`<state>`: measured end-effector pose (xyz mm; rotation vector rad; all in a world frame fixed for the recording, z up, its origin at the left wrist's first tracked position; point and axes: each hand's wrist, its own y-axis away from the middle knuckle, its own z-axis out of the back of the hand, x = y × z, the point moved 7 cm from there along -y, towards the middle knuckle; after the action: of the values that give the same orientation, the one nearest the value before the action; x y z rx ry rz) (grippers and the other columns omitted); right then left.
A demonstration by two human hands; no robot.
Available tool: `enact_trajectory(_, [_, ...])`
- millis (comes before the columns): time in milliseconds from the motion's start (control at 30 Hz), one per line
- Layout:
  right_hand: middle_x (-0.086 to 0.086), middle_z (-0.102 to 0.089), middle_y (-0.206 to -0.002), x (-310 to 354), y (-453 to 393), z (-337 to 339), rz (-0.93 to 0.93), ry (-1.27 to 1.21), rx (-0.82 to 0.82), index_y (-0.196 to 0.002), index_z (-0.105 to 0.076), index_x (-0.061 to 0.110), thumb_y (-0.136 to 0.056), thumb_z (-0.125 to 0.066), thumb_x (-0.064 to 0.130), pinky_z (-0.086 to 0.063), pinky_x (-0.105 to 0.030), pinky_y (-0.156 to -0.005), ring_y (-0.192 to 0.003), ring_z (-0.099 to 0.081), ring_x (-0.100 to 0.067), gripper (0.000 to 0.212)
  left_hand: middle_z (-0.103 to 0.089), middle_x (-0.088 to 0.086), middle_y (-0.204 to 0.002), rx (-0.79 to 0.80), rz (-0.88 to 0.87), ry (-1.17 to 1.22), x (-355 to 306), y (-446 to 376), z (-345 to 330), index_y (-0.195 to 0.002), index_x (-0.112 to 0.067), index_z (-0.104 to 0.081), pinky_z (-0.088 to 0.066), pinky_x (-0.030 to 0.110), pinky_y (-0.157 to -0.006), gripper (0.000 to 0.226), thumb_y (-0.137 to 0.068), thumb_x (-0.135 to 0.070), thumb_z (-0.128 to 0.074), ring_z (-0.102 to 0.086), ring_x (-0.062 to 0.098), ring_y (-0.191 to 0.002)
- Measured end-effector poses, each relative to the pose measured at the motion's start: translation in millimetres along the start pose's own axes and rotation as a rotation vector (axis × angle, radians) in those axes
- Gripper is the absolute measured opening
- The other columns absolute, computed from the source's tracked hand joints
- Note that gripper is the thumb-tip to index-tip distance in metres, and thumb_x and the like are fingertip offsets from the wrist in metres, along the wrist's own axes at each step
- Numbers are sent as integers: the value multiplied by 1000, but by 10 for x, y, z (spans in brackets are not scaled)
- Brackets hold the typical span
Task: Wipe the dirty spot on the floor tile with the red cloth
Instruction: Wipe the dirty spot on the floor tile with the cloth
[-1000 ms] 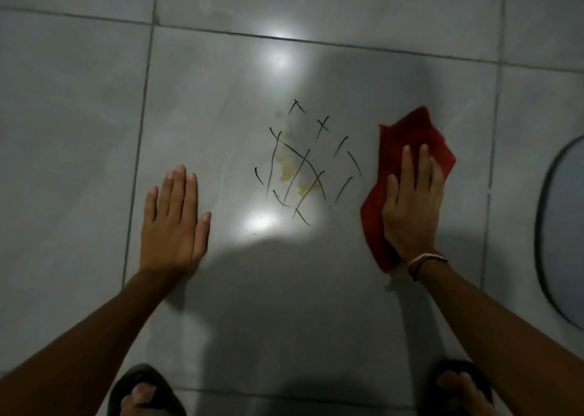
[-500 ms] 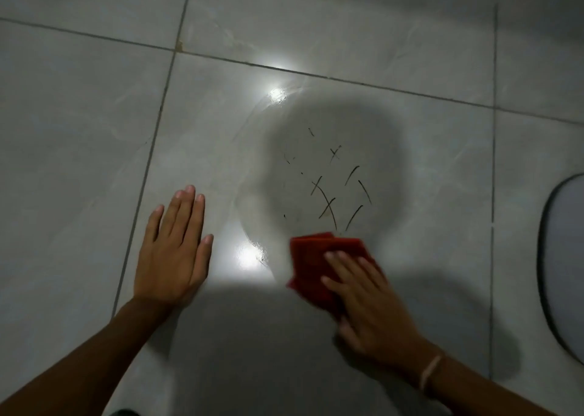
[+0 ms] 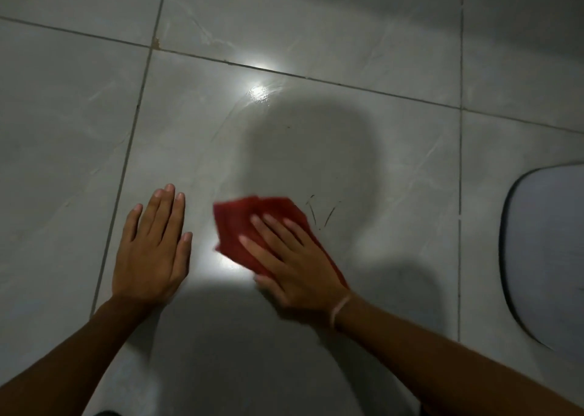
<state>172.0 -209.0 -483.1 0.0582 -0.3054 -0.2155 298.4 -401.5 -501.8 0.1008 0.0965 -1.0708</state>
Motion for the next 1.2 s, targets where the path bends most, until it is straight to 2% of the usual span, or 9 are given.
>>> enact_trajectory(133, [-12, -18, -175, -1003, 779, 222, -117, 51, 62, -165, -24, 27, -105, -42, 44, -26, -57, -129, -164, -13, -31, 65, -22, 18, -173, 6, 17, -10, -3, -3, -4, -164, -4, -18, -18, 52, -131, 66, -107, -37, -21, -21, 31, -161])
enact_trajectory(333, [-15, -24, -174, -1371, -657, 635, -375, 60, -140, -164, -33, 20, -106, -42, 44, -22, -54, -132, -163, -20, -33, 64, -21, 18, -174, 36, 25, -11, -1, -9, -5, -164, -4, -18, -19, 53, -131, 67, -106, -38, -21, -20, 32, -161])
enact_trajectory(533, [-15, -20, -176, -436, -223, 182, 68, 82, 23, -166, -26, 19, -109, -35, 48, -14, -49, -135, -165, -14, -31, 65, -20, 18, -173, 29, 23, 12, -2, -17, 5, -164, -4, -18, -16, 52, -131, 68, -105, -37, -24, -20, 32, -161])
enact_trajectory(633, [-12, -19, -176, -896, 592, 213, 138, 108, 120, -166, -22, 23, -109, -33, 48, -15, -47, -133, -165, -14, -30, 63, -20, 17, -174, 16, 23, 6, 10, -4, -12, -165, -5, -16, -14, 50, -132, 68, -106, -39, -21, -18, 31, -162])
enact_trajectory(767, [-17, -21, -174, -1815, 202, 646, -174, 111, 10, -165, -23, 17, -107, -36, 41, -21, -56, -131, -163, -17, -35, 64, -18, 17, -174, 17, 23, -15, 1, -9, -2, -165, -5, -16, -15, 51, -132, 67, -106, -37, -24, -17, 30, -162])
enact_trajectory(867, [-16, -19, -175, -1627, -769, 754, -370, 69, -104, -165, -26, 17, -108, -41, 41, -20, -55, -132, -164, -17, -33, 64, -18, 16, -175, 41, 21, -7, -6, -8, 0, -165, -5, -16, -17, 53, -131, 68, -106, -37, -24, -16, 30, -163])
enact_trajectory(967, [-15, -20, -175, -870, -1201, 513, -202, 29, -86, -165, -28, 18, -108, -40, 43, -18, -53, -133, -164, -16, -33, 63, -19, 16, -174, 41, 28, 7, -6, -10, 3, -165, -5, -17, -18, 53, -131, 68, -106, -37, -25, -17, 30, -162])
enact_trajectory(1067, [-16, -21, -175, -181, -333, 129, 150, 39, 41, -165, -29, 17, -108, -38, 46, -15, -50, -134, -165, -15, -32, 64, -20, 17, -174, 33, 22, 5, 1, -5, -3, -165, -6, -17, -17, 52, -131, 68, -105, -37, -27, -19, 30, -162])
enact_trajectory(1200, [-10, -21, -176, -716, 1008, 169, 151, 48, 171, -167, -21, 27, -109, -35, 51, -23, -51, -130, -165, -13, -26, 64, -22, 17, -173, 18, 29, 11, 4, -9, 17, -164, -5, -19, -19, 53, -131, 67, -105, -36, -27, -20, 31, -161])
